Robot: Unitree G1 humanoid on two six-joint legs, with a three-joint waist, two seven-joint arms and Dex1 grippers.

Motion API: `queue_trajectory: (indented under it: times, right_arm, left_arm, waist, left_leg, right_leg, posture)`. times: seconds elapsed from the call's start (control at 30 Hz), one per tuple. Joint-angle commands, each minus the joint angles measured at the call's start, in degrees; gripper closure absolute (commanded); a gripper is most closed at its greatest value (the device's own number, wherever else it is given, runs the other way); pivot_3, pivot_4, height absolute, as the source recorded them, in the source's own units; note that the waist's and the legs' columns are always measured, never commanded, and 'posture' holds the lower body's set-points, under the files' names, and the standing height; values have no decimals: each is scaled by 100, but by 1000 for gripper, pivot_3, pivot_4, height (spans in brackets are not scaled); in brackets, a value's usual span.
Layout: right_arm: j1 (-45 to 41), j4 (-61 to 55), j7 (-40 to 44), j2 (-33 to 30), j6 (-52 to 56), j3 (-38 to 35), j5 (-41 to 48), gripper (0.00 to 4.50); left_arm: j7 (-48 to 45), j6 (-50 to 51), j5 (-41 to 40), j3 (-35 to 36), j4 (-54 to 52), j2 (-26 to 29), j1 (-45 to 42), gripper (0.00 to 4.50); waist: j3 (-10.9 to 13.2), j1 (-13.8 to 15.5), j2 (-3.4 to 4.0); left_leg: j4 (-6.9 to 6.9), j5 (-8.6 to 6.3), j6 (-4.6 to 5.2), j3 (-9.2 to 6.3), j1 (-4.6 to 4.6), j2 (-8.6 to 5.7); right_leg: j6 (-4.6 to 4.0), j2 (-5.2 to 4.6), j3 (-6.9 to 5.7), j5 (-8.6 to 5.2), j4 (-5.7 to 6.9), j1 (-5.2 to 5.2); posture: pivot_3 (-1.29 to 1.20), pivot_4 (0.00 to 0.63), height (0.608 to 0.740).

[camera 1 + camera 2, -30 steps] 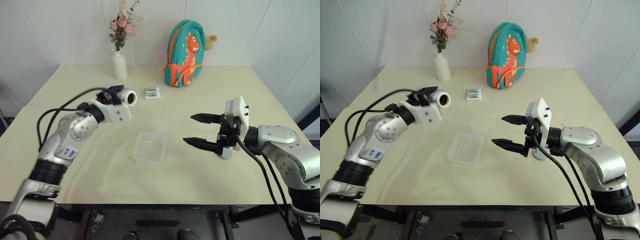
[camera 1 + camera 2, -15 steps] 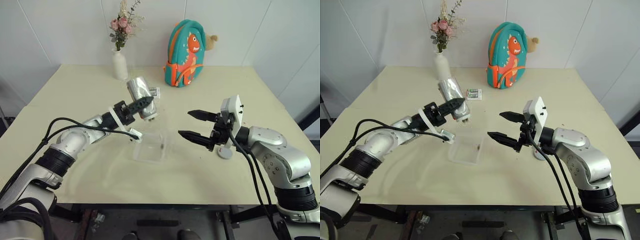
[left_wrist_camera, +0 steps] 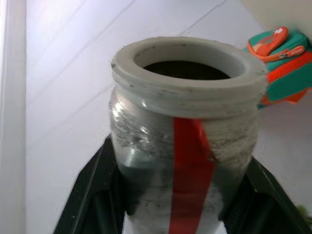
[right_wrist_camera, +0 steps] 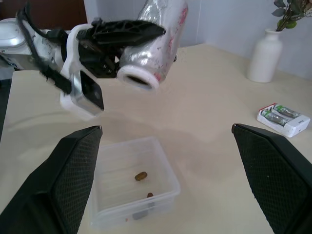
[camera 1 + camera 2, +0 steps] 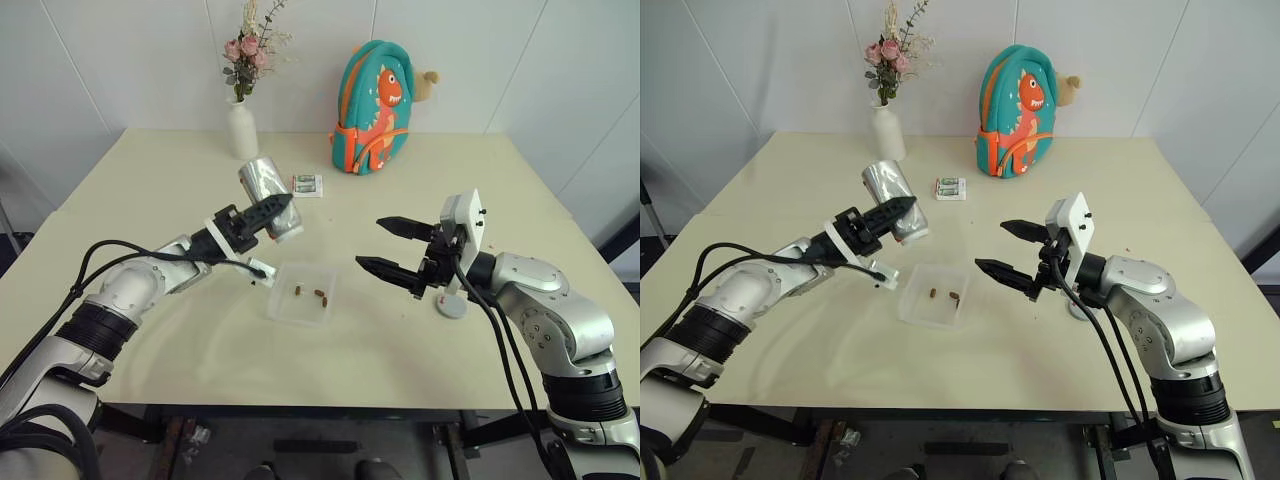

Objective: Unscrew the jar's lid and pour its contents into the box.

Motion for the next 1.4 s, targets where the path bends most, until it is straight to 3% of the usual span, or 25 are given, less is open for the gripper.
queue_trajectory:
  times: [0.03,0.1,0.17,0.3,0.47,0.57,0.83,0.87,1.07,1.3,1.4]
  right_arm:
    - [29,-110,35,-26,-117,-125,7,16]
    - [57,-124,61,-60,-98,-131,9,16]
    - [79,-134,86,-86,-94,-133,-1,16]
    - [144,-118,296,-280,-130,-120,-75,16]
    - [168,-70,448,-375,-187,-138,-97,16]
    - [227,-117,561,-417,-260,-93,-154,16]
    - [310,-198,550,-460,-266,-178,-190,16]
    - [309,-198,552,-458,-267,-178,-187,0]
    - [340,-224,625,-464,-341,-155,-186,0]
    - [406,-130,930,-625,-527,-102,-249,0]
    - [410,-25,1174,-707,-784,-31,-375,0]
  left_arm:
    - [-1673,53,-2381,994,491,-383,87,2526]
    - [-3215,924,-4147,1770,818,-917,74,2526]
    - [-4191,1636,-5176,2260,900,-1243,59,2526]
    - [-4639,2991,-6632,3543,2056,-1587,-435,2526]
    - [-4202,3094,-6730,3892,3316,-1512,-820,2526]
    - [-4098,1948,-6703,3955,3710,-1552,-650,2526]
    - [-4969,1349,-7471,4533,3957,-1785,-227,2526]
    - [-4951,1339,-7475,4546,3976,-1764,-184,1793]
    - [-4936,1302,-7499,4585,3872,-1600,51,39]
    - [-5165,1553,-7578,4579,3195,-1486,483,39]
    - [-5227,1952,-7648,4650,2061,-1289,1150,39]
  waist:
    - [0,-9,0]
    - [-1,-11,2]
    - [-1,-29,2]
    - [-1,-60,1]
    - [-1,-63,-1]
    - [-1,-40,-4]
    - [-4,-25,-7]
    - [-3,-25,-7]
    - [-4,-26,-7]
    - [-4,-22,-7]
    - [-4,-69,-7]
  left_leg:
    - [1,1,0,0,1,0]
    - [4,1,0,0,4,1]
    - [9,3,1,1,6,1]
    - [23,4,3,-3,7,2]
    - [38,2,4,-5,6,2]
    - [43,3,3,-6,6,1]
    - [44,3,1,-5,7,1]
    - [44,3,0,-5,7,1]
    - [52,3,0,-5,7,1]
    - [53,3,0,-5,7,1]
    - [57,0,-3,-4,8,2]
  right_leg:
    - [-1,0,0,0,4,0]
    - [-3,1,0,-1,11,0]
    - [-6,3,-1,-3,21,1]
    - [-6,6,-2,-3,33,0]
    - [-3,5,-2,-2,36,4]
    - [0,5,-2,0,36,7]
    - [-1,5,-2,1,40,7]
    - [-1,5,-1,1,40,7]
    - [-1,5,-1,1,43,8]
    - [-2,5,-1,1,46,8]
    - [-2,4,2,1,46,10]
  posture:
    - [0,150,740]
    - [0,150,740]
    - [0,150,740]
    - [0,150,740]
    - [0,150,740]
    - [0,150,740]
    - [0,150,740]
    - [0,150,740]
    - [0,150,740]
    - [0,150,740]
    - [0,150,740]
